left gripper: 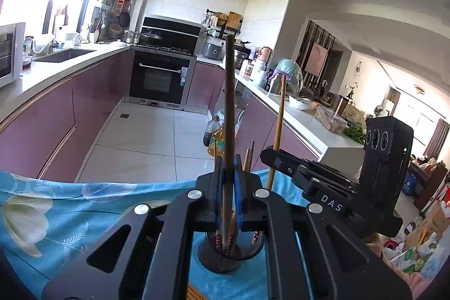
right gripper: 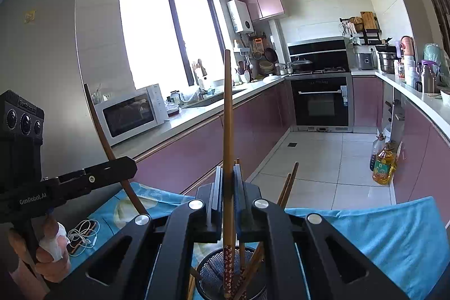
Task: Organize utensils
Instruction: 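Lower both chopsticks into the mesh cup and open both tools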
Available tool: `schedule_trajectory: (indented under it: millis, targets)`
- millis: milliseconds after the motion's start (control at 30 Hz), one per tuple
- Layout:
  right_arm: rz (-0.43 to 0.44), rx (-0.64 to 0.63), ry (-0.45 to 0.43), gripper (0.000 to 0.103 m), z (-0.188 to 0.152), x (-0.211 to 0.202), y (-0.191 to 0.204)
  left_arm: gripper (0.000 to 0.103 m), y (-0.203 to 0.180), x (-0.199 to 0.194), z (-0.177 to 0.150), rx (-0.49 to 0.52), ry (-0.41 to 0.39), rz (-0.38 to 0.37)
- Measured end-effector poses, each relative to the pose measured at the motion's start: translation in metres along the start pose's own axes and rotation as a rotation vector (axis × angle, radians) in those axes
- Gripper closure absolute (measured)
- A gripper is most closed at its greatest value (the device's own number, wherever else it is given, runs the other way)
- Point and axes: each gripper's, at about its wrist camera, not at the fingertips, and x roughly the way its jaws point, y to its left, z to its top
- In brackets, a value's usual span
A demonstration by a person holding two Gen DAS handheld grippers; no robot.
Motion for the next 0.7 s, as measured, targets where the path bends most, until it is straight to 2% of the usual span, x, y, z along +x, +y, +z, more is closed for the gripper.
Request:
schedule_trajectory:
  millis: [233,500,700]
  targets:
    - [-0.021,-0.003,0.075,0.097,-0.022,0.018,-0.005,0.096,0.003,0.036,-0.019,0.040,0.110,-0.002]
    - [-0.022,-0.003,0.238,0.096,-0.048,0.034,-0.003,0.095,0.006,0.069,-0.041,0.097,0.238,-0.002]
    - [-0.052,0.004,0.264,0.094,-0.051,0.037,-0.008,0.095,0.006,0.093,-0.053,0.116,0.294,0.032]
